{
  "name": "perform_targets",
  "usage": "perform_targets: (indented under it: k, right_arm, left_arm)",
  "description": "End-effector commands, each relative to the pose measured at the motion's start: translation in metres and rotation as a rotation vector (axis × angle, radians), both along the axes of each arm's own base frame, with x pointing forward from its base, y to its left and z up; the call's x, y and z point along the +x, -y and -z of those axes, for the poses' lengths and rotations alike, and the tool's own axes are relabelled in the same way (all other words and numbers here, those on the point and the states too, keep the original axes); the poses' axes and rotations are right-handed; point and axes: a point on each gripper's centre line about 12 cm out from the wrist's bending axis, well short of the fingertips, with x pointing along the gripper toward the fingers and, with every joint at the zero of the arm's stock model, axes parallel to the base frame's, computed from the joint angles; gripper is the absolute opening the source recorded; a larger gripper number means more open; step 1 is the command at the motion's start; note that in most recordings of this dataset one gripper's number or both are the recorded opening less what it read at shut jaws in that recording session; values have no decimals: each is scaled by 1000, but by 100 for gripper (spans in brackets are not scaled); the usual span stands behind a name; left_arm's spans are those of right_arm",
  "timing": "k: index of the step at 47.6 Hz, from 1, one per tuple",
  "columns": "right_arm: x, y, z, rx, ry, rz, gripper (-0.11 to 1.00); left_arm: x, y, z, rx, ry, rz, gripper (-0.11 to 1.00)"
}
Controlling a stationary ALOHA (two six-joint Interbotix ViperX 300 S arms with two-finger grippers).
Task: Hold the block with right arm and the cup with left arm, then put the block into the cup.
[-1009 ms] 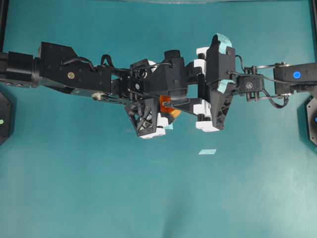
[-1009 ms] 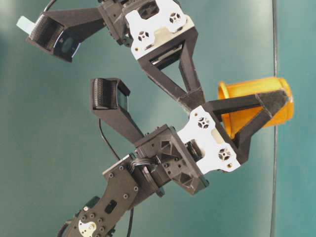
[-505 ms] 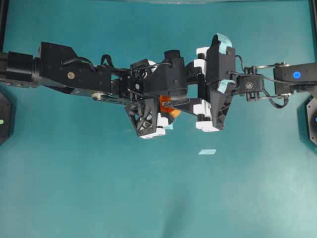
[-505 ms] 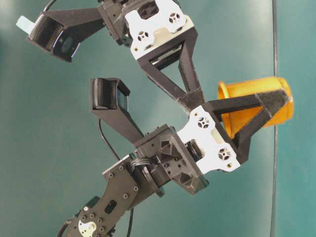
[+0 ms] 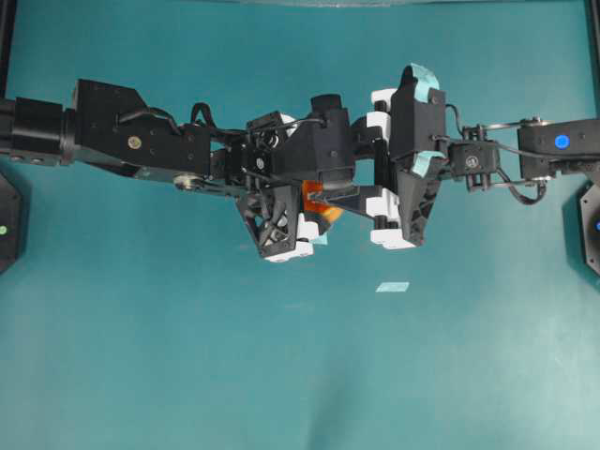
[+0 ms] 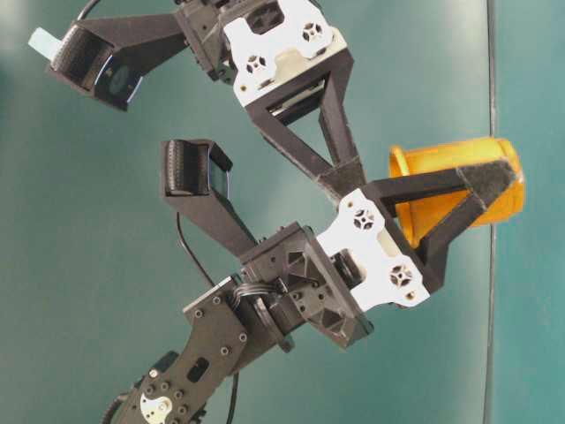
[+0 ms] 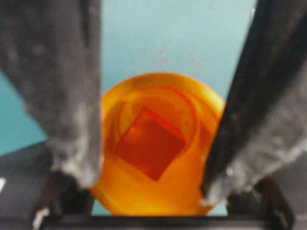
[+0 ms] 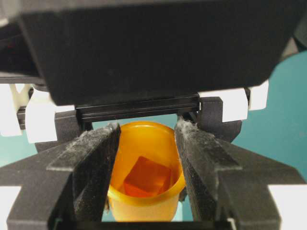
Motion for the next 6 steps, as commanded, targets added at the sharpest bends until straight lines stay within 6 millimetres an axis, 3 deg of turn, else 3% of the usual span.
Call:
perform_targets:
  k: [1, 6]
  right_arm:
    - [2, 0, -10, -3, 27, -2, 55]
    - [2, 0, -9, -3, 20, 0, 55]
  left_arm:
    - [3, 1, -14, 2, 41, 4, 68]
    - [3, 1, -14, 2, 41, 4, 68]
